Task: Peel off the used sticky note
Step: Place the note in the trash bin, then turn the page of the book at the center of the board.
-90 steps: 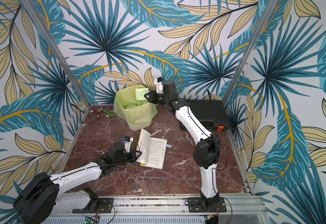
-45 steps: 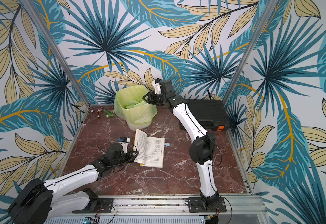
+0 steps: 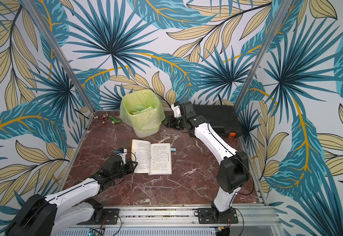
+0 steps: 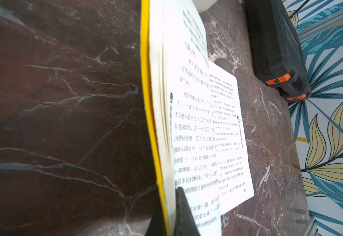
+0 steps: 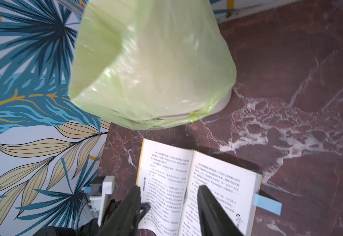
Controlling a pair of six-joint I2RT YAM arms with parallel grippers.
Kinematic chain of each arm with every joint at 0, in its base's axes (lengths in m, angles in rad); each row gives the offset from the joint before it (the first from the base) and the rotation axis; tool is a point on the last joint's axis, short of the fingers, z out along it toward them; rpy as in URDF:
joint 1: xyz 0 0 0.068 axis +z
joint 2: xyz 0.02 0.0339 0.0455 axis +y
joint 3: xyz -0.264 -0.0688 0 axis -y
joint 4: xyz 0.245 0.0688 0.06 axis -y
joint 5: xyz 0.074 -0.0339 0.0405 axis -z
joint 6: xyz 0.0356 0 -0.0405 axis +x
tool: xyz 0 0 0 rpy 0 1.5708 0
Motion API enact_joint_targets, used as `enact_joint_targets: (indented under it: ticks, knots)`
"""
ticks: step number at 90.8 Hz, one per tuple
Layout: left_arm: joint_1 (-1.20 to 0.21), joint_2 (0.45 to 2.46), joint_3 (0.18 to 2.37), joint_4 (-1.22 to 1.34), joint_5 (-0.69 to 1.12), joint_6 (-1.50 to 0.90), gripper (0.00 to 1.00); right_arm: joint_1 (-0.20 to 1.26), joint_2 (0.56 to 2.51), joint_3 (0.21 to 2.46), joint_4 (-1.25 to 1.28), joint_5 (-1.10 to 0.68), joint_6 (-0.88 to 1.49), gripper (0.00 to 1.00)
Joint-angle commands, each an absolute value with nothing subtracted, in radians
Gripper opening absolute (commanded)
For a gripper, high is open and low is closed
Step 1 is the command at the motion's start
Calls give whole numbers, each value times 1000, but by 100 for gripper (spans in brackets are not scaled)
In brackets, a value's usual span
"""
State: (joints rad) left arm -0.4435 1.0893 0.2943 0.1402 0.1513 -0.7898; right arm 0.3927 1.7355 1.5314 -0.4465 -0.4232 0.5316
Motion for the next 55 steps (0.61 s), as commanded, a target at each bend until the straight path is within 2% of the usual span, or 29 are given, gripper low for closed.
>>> enact_joint_targets:
  ticks: [1,23,40,55]
  knots:
    - [-420,1082,258,58,160,-769,0,380,1707,1395,-399,-452,538,49]
    - [-378,1077,258,22,172,-728,0,331,1729,1227,-317,-512,572,54]
    - [-372,1092,269,19,181,-718,0,290,1782,1180,-248,-524,587,57]
    - [-373,1101,280,8,183,-712,0,266,1861,1180,-133,-622,609,60]
